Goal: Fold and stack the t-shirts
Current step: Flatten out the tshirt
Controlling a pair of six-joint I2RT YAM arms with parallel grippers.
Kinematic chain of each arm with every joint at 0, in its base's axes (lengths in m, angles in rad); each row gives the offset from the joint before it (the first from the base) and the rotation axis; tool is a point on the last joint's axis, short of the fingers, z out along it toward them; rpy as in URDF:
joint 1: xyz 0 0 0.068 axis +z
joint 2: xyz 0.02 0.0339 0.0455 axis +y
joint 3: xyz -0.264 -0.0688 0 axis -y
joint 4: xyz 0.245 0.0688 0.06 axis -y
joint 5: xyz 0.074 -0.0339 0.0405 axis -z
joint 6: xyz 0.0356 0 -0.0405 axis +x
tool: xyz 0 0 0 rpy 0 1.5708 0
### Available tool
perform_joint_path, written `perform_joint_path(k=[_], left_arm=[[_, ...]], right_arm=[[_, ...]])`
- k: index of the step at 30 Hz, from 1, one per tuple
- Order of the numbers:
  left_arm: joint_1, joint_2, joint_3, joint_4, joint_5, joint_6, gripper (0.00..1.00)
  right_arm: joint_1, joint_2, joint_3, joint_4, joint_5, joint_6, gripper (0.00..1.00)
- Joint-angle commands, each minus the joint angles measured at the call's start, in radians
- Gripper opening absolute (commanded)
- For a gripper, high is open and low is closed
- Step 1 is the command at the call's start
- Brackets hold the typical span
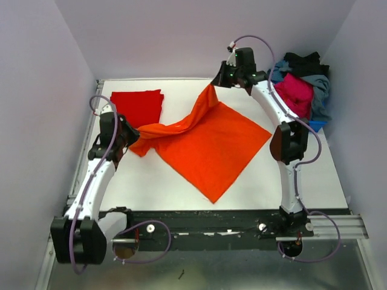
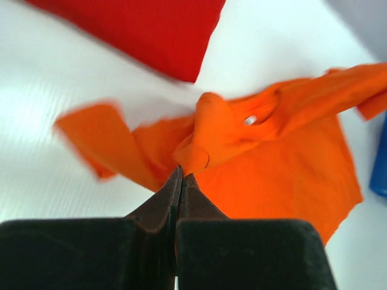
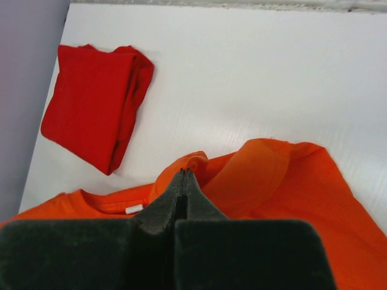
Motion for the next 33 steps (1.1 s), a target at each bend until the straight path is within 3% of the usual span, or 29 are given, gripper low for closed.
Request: perform_joint_path(k=[1,6,7,9,11,12,15,20,22,25,28,33], left_arm=[[0.04,-0.16,0.016,-0.051,-0.04,0.026,0.0],[0.147,-0.093,0.043,-0.037,-0.048,0.043,0.0],[0.183,-0.043,0.051,-0.014,0.01,0.033,0.0],[0.249,0.071,0.081,0.014,0.121,0.011,0.0],[0.266,0.142,0.1,0.037,0.117,-0.006,0.0],[0.273,0.157,0.097,0.046,0.109,-0.024,0.0],[0.278,0.162,0.06,0.101,0.071,-0.075,0.0],[0.281,0.114,-0.036,0.189,0.014,-0.125,0.0],[0.284,0.093,-0.066,0.21,0.003,-0.145,0.0],[0.284,0.049,-0.124,0.258,0.009,-0.17,0.0],[0.284,0.006,-0.17,0.28,0.014,-0.181,0.0],[0.281,-0.037,-0.187,0.254,-0.018,-0.185,0.0]], right_arm=[[0.021,0.069,0.087,0.052,-0.001,-0.004,0.01],[0.027,0.133,0.188,0.113,-0.002,0.024,0.01],[0.031,0.139,0.19,0.141,0.002,0.03,0.06],[0.04,0.167,0.236,0.149,-0.028,0.027,0.3],[0.047,0.169,0.276,0.1,-0.006,0.025,0.82],[0.047,0.143,0.251,0.089,-0.005,0.019,0.87],[0.047,-0.023,-0.054,0.104,0.048,0.03,0.87],[0.056,-0.446,-0.769,0.312,0.092,0.122,0.73],[0.074,-0.552,-0.941,0.324,0.172,0.136,0.71],[0.079,-0.629,-1.054,0.238,0.313,0.134,0.71],[0.079,-0.661,-1.076,0.08,0.494,0.145,0.62],[0.082,-0.787,-1.259,0.052,0.447,0.206,0.64]])
